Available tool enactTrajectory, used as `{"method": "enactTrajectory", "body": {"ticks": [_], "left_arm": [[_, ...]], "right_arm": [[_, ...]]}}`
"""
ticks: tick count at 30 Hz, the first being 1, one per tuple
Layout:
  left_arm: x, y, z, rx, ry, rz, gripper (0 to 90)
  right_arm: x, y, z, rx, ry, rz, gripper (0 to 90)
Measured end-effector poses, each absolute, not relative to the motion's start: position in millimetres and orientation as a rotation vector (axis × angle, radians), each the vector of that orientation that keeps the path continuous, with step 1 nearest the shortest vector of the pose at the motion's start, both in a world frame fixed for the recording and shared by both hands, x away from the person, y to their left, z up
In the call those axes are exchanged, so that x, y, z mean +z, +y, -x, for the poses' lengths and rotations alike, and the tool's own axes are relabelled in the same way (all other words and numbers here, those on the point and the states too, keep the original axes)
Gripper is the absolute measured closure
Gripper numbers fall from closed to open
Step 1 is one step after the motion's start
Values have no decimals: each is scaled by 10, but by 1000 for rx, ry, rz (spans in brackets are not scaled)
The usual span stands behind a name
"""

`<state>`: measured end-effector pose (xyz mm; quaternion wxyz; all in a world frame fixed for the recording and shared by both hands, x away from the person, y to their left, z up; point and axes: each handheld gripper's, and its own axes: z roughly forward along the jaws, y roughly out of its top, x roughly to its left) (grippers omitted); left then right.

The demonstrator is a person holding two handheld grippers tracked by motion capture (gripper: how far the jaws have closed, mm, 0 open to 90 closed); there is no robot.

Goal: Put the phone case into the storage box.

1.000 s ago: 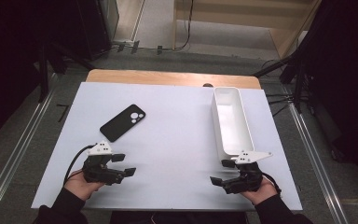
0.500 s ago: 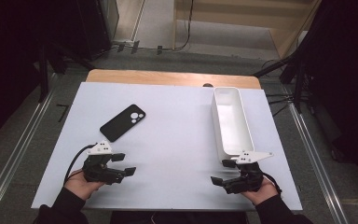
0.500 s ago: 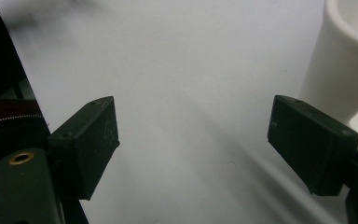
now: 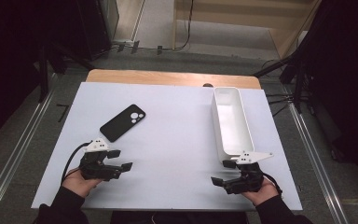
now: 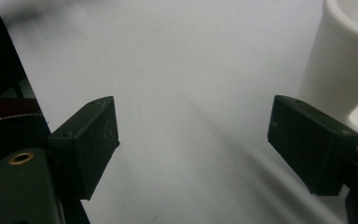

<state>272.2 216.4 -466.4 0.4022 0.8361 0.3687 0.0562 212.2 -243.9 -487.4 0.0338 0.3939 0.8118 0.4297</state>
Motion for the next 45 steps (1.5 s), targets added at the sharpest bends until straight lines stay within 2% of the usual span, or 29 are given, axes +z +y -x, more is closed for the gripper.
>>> {"method": "enactTrajectory", "body": {"ticks": [22, 31, 40, 45], "left_arm": [[-4646, 2355, -2864, 231, 991, -2077, 266], [-4638, 2295, -3025, 181, 927, -2072, 267], [-4656, 2362, -3205, 113, 942, -2048, 267], [-4640, 2344, -3269, 117, 930, -2070, 267]], "right_arm": [[-4877, -2437, -2127, 1326, 2493, -1219, 148], [-4877, -2441, -2126, 1325, 2494, -1227, 148], [-4873, -2440, -2125, 1325, 2496, -1221, 147], [-4876, -2438, -2127, 1321, 2497, -1216, 148]]}}
